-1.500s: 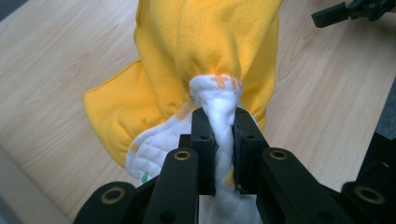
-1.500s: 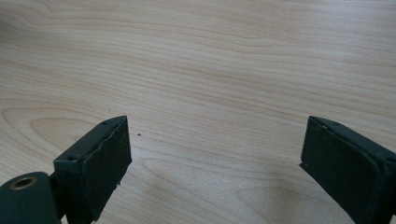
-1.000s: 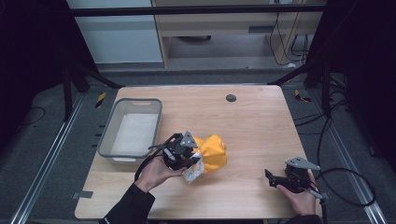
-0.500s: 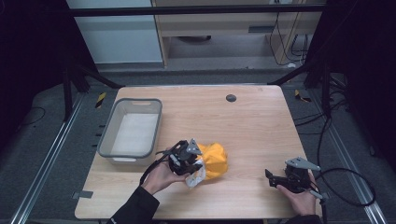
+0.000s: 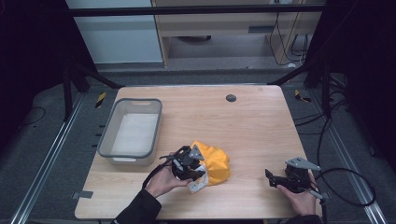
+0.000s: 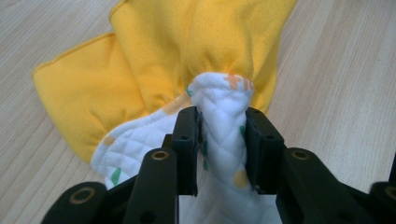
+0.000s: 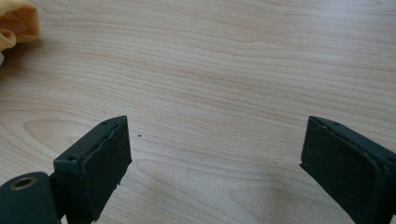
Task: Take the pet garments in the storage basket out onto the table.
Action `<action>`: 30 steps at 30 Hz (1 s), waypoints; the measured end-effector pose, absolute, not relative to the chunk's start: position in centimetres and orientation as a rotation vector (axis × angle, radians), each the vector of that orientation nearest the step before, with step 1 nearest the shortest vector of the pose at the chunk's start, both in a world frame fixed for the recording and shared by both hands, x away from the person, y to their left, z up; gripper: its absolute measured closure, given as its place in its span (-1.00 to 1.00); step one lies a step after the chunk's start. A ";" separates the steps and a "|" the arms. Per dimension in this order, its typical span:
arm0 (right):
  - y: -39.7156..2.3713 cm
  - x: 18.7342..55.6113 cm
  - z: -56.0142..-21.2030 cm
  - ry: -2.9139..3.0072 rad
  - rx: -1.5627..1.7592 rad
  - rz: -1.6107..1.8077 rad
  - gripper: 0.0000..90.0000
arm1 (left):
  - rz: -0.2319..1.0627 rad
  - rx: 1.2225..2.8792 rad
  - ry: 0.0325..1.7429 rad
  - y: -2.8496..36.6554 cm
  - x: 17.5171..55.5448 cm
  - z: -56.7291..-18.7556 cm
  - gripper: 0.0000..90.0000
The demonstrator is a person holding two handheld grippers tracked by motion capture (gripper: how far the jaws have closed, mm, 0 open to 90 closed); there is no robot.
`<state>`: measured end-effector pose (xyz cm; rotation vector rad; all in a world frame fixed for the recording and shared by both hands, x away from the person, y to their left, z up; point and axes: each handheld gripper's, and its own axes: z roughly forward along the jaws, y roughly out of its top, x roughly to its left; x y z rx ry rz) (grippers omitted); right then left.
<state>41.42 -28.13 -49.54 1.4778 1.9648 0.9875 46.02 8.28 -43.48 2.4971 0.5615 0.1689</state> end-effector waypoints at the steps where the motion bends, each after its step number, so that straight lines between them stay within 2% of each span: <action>1: -28.1 41.4 -49.5 1.965 1.479 0.987 -0.81 | 0.168 2.498 0.560 8.3 46.0 -43.5 0.47; 11: -28.2 41.4 -49.6 1.961 1.479 0.988 -0.82 | 0.182 2.504 0.534 8.4 45.7 -43.9 0.07; 22: -28.3 41.4 -49.6 1.957 1.488 0.988 -0.83 | 0.237 2.402 0.545 10.5 44.8 -42.9 -0.41; 30: -28.3 41.4 -49.6 1.954 1.484 0.992 -0.84 | 0.266 2.303 0.597 13.1 43.9 -42.4 -0.53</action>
